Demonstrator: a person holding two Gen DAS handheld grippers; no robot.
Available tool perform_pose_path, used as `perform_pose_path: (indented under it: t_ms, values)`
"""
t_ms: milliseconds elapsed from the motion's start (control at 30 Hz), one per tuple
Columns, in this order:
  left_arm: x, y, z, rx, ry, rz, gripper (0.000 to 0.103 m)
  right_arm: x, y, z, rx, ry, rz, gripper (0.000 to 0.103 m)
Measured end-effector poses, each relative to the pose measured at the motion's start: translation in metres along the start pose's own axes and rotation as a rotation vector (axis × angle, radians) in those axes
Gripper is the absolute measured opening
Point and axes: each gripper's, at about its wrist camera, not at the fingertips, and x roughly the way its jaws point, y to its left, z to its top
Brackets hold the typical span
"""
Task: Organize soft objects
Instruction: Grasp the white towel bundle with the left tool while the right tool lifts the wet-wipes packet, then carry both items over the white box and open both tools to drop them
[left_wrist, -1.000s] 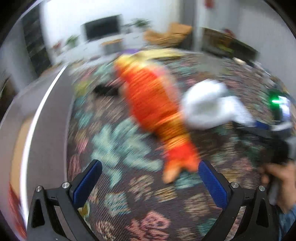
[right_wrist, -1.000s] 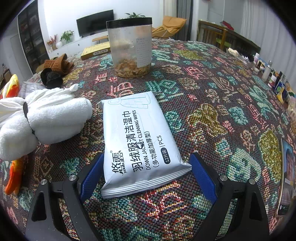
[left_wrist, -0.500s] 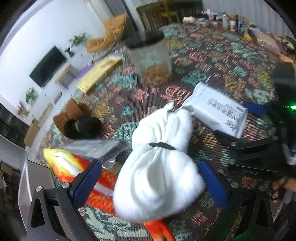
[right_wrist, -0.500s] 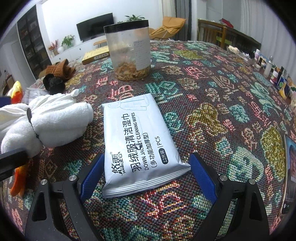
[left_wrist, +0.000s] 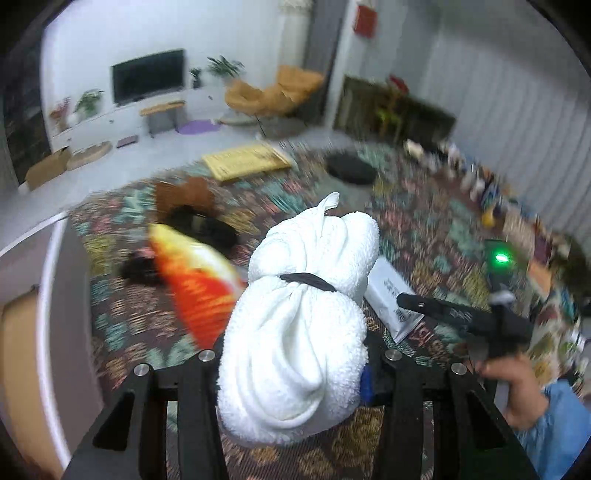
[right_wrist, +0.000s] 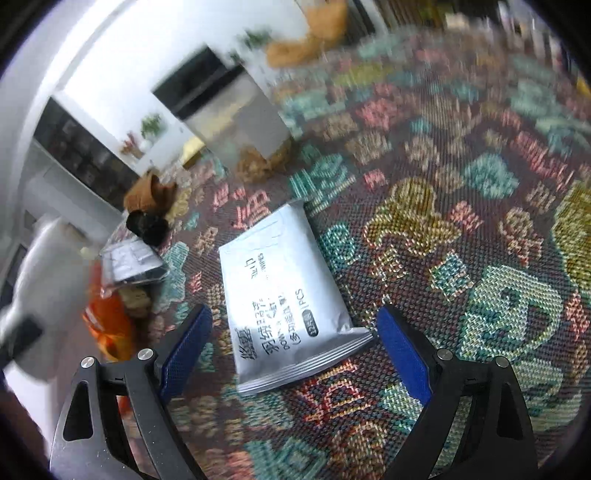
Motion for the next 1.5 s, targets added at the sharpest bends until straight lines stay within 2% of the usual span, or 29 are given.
perform_pose_path:
  t_ms: [67,100,133,167,200,233,267,333,433,533,667,700,800,833,867,933,1000,1033,1067,1167,1300,1400,1467,1500]
  values:
    - [-0.022,0.011,-0.004,-0.025,-0.03,0.017,0.046,0.011,0.024,0.008,-0.101,0.082,-0.07,0.094]
    - [-0.033,0.019,-0.008,-0.039,-0.045,0.032,0.046,0.018,0.036,0.009,-0.17,0.107,-0.127,0.093]
    - [-0.044,0.027,-0.012,-0.052,-0.055,0.05,0.046,0.029,0.051,0.004,-0.277,0.129,-0.225,0.092]
    - [-0.057,0.036,-0.017,-0.068,-0.066,0.072,0.046,0.038,0.063,-0.002,-0.371,0.135,-0.31,0.089]
    - [-0.067,0.044,-0.023,-0.082,-0.075,0.088,0.046,0.043,0.07,-0.007,-0.423,0.126,-0.353,0.083]
    - [-0.079,0.056,-0.028,-0.102,-0.084,0.104,0.046,0.041,0.072,-0.007,-0.427,0.098,-0.343,0.07]
    - [-0.091,0.067,-0.034,-0.125,-0.092,0.119,0.046,0.039,0.071,-0.006,-0.404,0.093,-0.331,0.066]
    - [-0.114,0.093,-0.05,-0.167,-0.106,0.173,0.047,0.03,0.067,-0.004,-0.336,0.082,-0.306,0.062]
    - [-0.145,0.132,-0.076,-0.22,-0.115,0.288,0.047,0.0,0.069,-0.003,-0.268,0.022,-0.225,0.062]
    - [-0.171,0.177,-0.103,-0.304,-0.115,0.378,0.047,-0.039,0.112,-0.01,-0.308,-0.037,-0.093,0.062]
    - [-0.188,0.218,-0.132,-0.383,-0.103,0.464,0.047,-0.07,0.208,-0.038,-0.414,-0.015,0.146,0.062]
    - [-0.192,0.227,-0.139,-0.406,-0.099,0.478,0.047,-0.074,0.245,-0.051,-0.459,0.007,0.219,0.062]
    - [-0.19,0.239,-0.151,-0.428,-0.078,0.517,0.049,-0.074,0.317,-0.086,-0.546,0.062,0.35,0.062]
    - [-0.188,0.241,-0.156,-0.43,-0.057,0.55,0.057,-0.069,0.342,-0.1,-0.569,0.089,0.4,0.064]
    - [-0.186,0.241,-0.16,-0.43,-0.035,0.571,0.073,-0.061,0.368,-0.113,-0.576,0.126,0.469,0.069]
    - [-0.179,0.243,-0.166,-0.43,-0.007,0.622,0.096,-0.049,0.397,-0.131,-0.579,0.173,0.551,0.079]
    - [-0.182,0.244,-0.169,-0.433,-0.025,0.649,0.097,-0.041,0.412,-0.142,-0.577,0.178,0.57,0.079]
    - [-0.184,0.242,-0.17,-0.435,-0.035,0.646,0.097,-0.041,0.408,-0.144,-0.572,0.169,0.574,0.079]
    - [-0.186,0.239,-0.17,-0.436,-0.048,0.639,0.097,-0.041,0.402,-0.144,-0.569,0.145,0.563,0.079]
    - [-0.19,0.222,-0.166,-0.41,-0.109,0.603,0.097,-0.043,0.355,-0.134,-0.605,0.014,0.407,0.079]
    - [-0.173,0.171,-0.148,-0.32,-0.163,0.442,0.097,-0.025,0.258,-0.121,-0.57,-0.173,0.044,0.079]
    - [-0.142,0.108,-0.133,-0.209,-0.152,0.275,0.097,-0.003,0.189,-0.105,-0.459,-0.183,-0.127,0.079]
    - [-0.121,0.075,-0.131,-0.157,-0.127,0.211,0.097,0.011,0.143,-0.095,-0.365,-0.166,-0.223,0.079]
    - [-0.104,0.059,-0.132,-0.137,-0.104,0.184,0.097,0.011,0.13,-0.093,-0.342,-0.16,-0.242,0.079]
